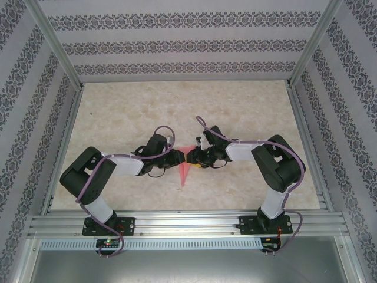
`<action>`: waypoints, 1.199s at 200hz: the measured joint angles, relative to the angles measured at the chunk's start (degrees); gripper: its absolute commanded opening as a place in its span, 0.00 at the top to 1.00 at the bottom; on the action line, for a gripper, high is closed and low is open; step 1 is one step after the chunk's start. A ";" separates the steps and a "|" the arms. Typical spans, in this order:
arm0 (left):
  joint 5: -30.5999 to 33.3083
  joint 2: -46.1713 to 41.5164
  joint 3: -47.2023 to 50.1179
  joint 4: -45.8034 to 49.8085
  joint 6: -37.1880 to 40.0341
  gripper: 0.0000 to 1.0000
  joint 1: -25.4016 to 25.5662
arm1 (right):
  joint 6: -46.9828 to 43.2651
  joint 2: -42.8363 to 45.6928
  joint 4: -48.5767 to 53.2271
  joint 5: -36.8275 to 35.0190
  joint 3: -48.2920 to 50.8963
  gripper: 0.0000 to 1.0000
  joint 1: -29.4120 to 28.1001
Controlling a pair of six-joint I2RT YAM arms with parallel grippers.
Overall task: Fold a paper plane with a square sheet of paper (fold left side to right side)
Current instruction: Fold the wing for the fifth time at the center of the table.
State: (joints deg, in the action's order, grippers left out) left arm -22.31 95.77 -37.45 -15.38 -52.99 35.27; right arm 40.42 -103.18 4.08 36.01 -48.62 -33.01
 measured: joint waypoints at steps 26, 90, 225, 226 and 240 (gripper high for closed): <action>-1.01 0.57 -0.26 -0.79 0.00 0.77 -0.02 | 0.09 -0.13 0.26 0.02 -0.17 0.62 0.02; -0.63 1.44 -0.70 -1.31 0.22 0.97 -0.02 | -0.04 -0.28 0.79 0.22 -0.52 0.61 0.00; 2.54 1.07 1.62 -1.25 0.48 0.99 -0.02 | -0.07 -0.50 1.51 0.26 -1.05 0.61 0.00; 2.56 1.07 1.64 -1.25 0.48 0.99 -0.02 | -0.07 -0.50 1.51 0.26 -1.05 0.61 0.00; 2.75 1.07 1.75 -1.25 0.52 0.98 -0.02 | -0.07 -0.50 1.51 0.26 -1.05 0.61 0.00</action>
State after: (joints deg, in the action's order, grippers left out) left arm -19.55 96.84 -35.70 -16.62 -52.47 35.24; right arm 40.36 -103.68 5.58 36.27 -49.67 -33.01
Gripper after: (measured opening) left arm 0.057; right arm 0.393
